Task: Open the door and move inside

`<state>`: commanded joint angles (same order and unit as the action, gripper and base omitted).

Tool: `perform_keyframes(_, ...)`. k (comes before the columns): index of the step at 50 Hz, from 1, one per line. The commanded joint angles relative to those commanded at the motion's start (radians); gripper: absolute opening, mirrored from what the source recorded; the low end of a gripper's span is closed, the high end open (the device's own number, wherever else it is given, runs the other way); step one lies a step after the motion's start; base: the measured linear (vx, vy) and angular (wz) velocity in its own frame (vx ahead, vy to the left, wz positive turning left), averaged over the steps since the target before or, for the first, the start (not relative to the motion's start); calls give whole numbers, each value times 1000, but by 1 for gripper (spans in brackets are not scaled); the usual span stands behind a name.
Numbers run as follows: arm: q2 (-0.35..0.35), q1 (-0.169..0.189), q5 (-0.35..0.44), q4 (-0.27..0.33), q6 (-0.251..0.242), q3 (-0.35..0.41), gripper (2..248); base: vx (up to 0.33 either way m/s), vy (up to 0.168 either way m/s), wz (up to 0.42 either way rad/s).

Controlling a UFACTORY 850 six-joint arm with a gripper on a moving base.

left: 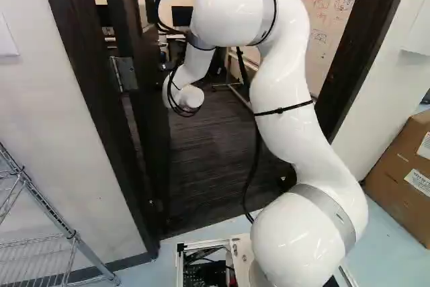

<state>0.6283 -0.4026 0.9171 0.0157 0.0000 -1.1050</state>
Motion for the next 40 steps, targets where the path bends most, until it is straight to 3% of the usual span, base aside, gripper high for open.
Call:
perform_keyframes(15,21,-3,7,37,0,-28,247,0,0,0)
perform_keyframes(40,36,-4,8,40,0,-50,247,0,0,0)
